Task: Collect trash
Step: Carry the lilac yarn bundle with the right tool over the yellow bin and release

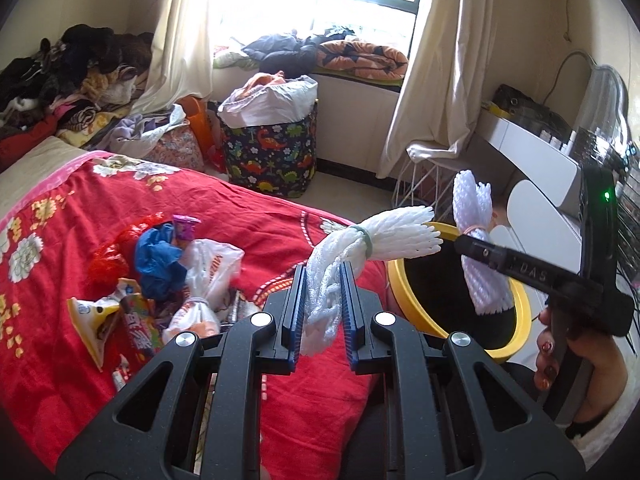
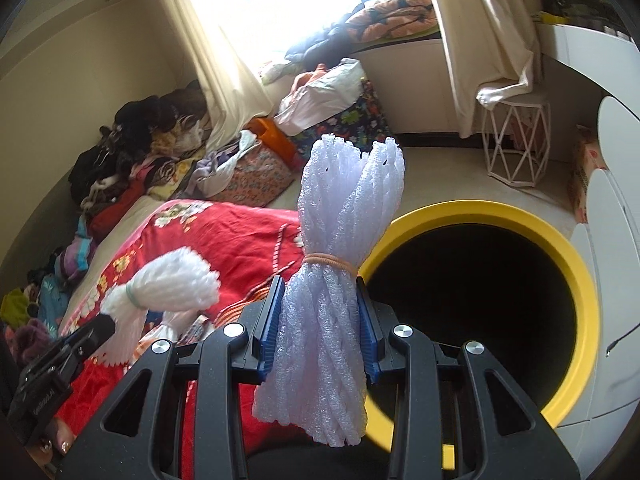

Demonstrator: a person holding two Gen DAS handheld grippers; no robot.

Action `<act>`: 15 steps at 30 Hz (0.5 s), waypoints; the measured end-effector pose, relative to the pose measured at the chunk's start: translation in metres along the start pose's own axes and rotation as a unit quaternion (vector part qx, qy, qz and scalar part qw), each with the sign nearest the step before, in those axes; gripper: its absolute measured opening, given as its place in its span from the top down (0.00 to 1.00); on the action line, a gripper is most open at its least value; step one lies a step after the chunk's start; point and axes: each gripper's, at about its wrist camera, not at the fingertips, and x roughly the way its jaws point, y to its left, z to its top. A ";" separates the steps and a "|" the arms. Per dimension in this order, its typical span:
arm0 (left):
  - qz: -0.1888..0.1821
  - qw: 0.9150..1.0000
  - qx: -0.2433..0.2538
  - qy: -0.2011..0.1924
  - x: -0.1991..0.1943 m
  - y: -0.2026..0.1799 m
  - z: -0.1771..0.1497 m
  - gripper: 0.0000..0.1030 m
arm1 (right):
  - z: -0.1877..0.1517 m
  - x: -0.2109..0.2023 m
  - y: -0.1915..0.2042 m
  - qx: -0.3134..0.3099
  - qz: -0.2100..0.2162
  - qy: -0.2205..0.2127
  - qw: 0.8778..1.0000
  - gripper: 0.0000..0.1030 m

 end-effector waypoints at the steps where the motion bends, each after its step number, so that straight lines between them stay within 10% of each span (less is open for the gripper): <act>1: -0.001 1.000 0.002 0.001 0.001 -0.001 0.000 0.89 | 0.000 -0.001 -0.003 0.003 -0.003 -0.001 1.000 0.68; 15: -0.015 0.999 0.029 0.021 0.025 -0.035 -0.003 0.89 | 0.004 -0.009 -0.050 0.038 -0.046 -0.011 0.998 0.68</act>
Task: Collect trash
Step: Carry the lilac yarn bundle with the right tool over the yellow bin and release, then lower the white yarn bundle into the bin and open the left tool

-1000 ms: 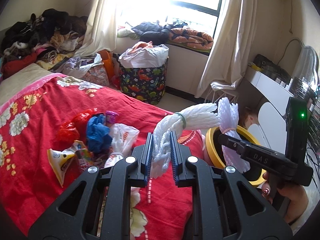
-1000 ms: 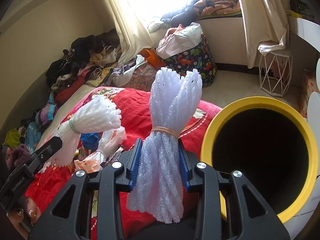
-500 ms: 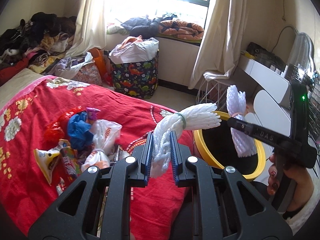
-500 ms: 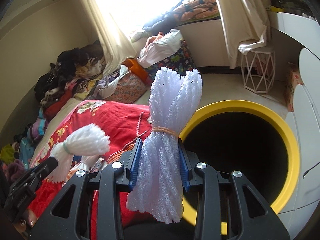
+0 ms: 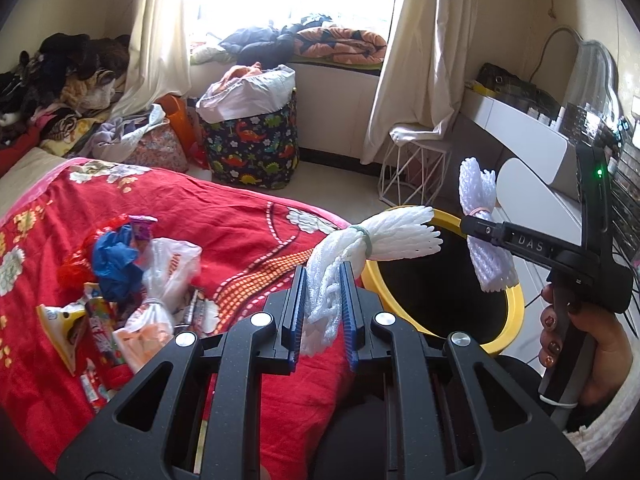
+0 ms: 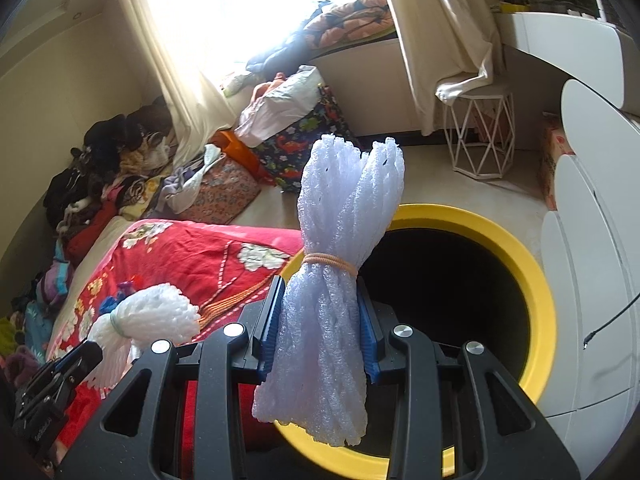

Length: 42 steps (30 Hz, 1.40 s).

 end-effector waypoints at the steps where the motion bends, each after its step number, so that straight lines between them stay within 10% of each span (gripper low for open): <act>1: -0.001 1.000 0.001 0.001 0.002 -0.002 0.001 0.89 | -0.001 0.000 -0.003 0.003 -0.003 0.000 1.000 0.68; 28: -0.017 0.996 0.062 0.057 0.087 -0.071 0.015 0.88 | 0.000 0.007 -0.064 0.059 -0.030 0.019 0.998 0.66; 32: -0.038 0.996 0.051 0.059 0.094 -0.073 0.017 0.85 | 0.000 0.008 -0.074 0.088 -0.030 0.020 0.995 0.44; 39: -0.064 0.996 0.043 0.048 0.090 -0.079 0.013 0.26 | -0.001 0.005 -0.089 0.116 -0.050 0.009 0.992 0.34; 42: -0.075 0.996 0.033 0.039 0.085 -0.077 0.013 0.21 | -0.001 0.004 -0.089 0.114 -0.058 0.006 0.992 0.33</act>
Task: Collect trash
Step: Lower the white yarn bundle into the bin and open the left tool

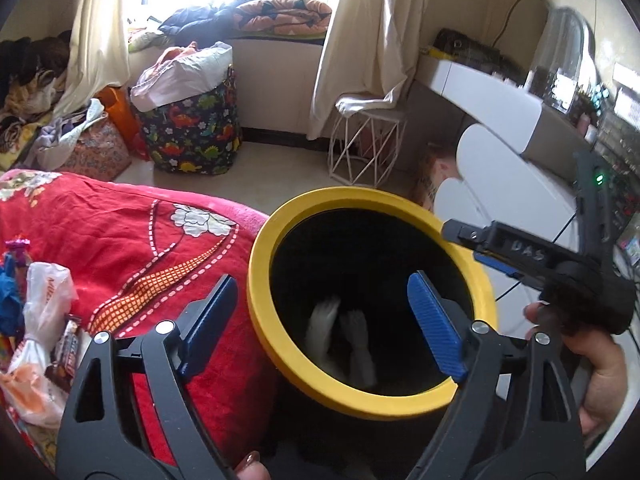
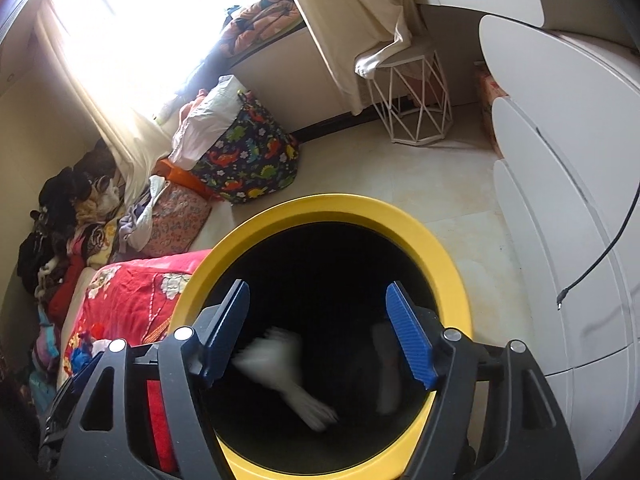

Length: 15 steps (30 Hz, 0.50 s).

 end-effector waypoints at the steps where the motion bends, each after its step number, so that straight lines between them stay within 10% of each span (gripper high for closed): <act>1: 0.002 1.000 -0.002 -0.003 -0.002 0.000 0.000 0.16 | 0.000 0.000 0.001 0.000 -0.001 -0.001 1.000 0.31; 15: 0.022 0.998 -0.022 -0.049 -0.038 0.017 0.000 0.11 | -0.005 -0.006 0.025 -0.036 0.004 -0.016 0.999 0.27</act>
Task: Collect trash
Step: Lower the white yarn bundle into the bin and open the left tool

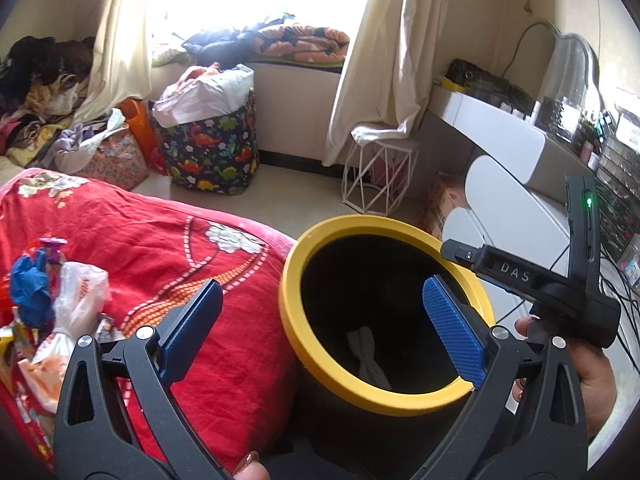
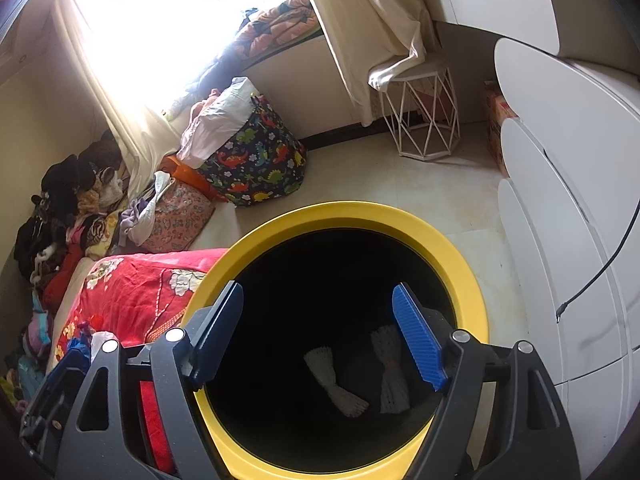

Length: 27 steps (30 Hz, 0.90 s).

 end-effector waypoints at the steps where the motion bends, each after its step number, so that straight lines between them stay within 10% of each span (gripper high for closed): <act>1: 0.005 1.000 -0.004 -0.003 -0.004 0.003 0.001 0.11 | -0.001 -0.001 0.003 -0.003 0.001 -0.001 1.000 0.27; 27: 0.081 0.993 -0.046 -0.068 -0.070 0.066 0.004 0.11 | -0.022 -0.018 0.081 -0.095 0.055 -0.013 0.994 0.23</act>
